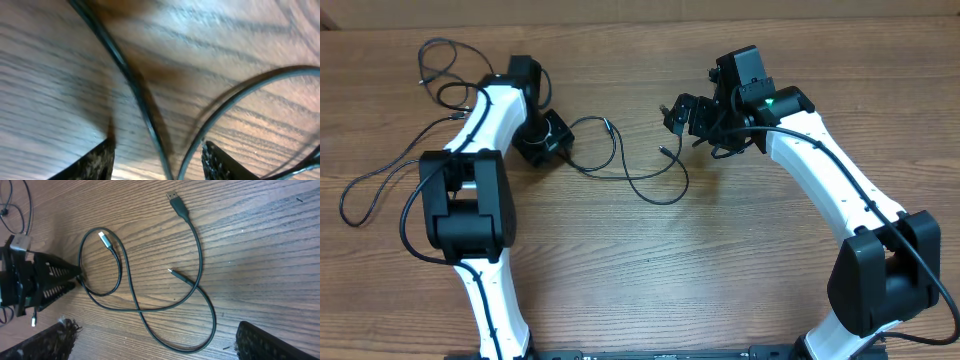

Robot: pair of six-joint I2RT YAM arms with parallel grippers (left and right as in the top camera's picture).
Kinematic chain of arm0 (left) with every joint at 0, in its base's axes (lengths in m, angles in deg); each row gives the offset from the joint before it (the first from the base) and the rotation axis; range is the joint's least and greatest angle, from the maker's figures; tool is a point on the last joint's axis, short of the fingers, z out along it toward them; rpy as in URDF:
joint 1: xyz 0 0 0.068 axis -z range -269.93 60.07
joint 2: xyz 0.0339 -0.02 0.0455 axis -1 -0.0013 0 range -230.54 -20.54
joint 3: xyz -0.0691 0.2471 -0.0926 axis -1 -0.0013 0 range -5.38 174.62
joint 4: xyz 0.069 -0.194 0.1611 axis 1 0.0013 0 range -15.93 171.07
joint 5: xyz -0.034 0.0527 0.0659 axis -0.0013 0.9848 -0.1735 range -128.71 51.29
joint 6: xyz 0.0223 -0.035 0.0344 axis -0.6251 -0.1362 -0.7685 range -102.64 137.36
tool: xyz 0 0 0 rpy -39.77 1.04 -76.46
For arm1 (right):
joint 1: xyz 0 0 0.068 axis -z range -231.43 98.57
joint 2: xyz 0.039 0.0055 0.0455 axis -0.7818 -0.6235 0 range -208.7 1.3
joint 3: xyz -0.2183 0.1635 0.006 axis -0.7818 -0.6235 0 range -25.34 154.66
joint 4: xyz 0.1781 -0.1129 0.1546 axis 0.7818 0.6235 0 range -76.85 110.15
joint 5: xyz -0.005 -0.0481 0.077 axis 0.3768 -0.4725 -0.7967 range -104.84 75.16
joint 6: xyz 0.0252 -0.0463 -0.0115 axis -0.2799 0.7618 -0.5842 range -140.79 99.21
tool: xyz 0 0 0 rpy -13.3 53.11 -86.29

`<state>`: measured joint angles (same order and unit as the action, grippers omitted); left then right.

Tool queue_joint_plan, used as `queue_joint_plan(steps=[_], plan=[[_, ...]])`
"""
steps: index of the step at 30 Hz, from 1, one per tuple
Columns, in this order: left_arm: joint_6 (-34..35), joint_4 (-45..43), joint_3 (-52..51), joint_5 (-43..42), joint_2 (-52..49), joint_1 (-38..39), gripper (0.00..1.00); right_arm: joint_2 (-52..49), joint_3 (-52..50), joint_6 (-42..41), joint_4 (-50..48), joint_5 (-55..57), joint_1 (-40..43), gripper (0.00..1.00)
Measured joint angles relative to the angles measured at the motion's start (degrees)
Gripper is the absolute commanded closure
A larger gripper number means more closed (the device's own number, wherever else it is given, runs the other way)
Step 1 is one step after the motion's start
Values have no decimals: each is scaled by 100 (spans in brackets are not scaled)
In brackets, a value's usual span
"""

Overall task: Untangle cables
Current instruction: 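Pull the cable with the left gripper toward the left, straightening it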

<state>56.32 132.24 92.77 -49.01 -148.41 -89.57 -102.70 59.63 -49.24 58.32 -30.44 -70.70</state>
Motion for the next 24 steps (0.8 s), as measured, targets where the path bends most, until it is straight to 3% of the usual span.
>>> queue_joint_plan(steps=[9,24], plan=[[-17,332,433,367,-20,-348,37,0,-2,0,-74,-4,0,0],[264,398,433,1270,-96,350,37,0,-2,-2,-46,-2,0,0]])
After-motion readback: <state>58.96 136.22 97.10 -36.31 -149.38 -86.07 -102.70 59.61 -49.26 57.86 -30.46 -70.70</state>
